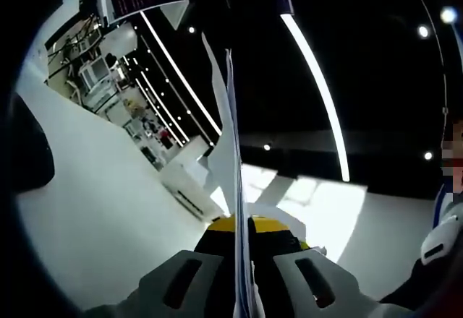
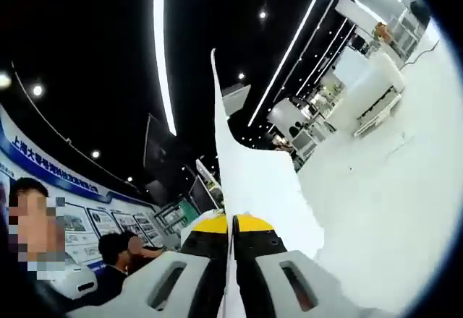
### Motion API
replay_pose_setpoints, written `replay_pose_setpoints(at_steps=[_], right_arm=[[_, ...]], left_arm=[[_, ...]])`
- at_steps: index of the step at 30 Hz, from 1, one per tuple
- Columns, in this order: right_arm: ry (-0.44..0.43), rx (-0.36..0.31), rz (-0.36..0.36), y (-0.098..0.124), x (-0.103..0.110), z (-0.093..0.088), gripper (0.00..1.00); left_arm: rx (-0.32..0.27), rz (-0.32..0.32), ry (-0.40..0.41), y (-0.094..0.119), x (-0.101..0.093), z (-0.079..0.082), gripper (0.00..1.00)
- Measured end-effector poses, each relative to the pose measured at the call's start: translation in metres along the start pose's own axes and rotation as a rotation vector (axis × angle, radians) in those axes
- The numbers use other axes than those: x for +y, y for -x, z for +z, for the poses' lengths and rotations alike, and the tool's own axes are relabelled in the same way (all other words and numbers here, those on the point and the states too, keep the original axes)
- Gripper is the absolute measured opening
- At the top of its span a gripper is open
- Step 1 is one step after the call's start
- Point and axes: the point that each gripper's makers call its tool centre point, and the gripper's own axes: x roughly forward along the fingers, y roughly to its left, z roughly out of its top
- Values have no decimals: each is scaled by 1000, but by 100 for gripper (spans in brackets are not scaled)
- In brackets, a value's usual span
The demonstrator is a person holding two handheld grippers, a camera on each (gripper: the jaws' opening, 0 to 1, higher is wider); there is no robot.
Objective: Organize the stack of printing papers by aligning and flattening the scattered papers on the table
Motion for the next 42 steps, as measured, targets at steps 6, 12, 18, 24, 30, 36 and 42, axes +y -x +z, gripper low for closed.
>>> replay_pose_setpoints(at_steps=[6,12,18,24,30,36,42], right_arm=[[67,158,48,-18,41,18,0],[59,327,109,-37,78,17,0],[187,494,133,-51,107,9,0],[235,603,180,-61,137,14,0],[367,739,252,-55,174,-4,0],[412,799,298,-54,191,-5,0],[429,918,362,-50,192,-15,0]], left_arm=[[2,1,0,0,0,0,6],[-4,2,3,1,0,1,6],[-3,1,3,0,0,2,6],[-1,1,2,0,0,1,6],[-2,-2,1,0,1,1,6],[0,-4,1,0,1,1,6],[2,-5,1,-1,0,1,6]])
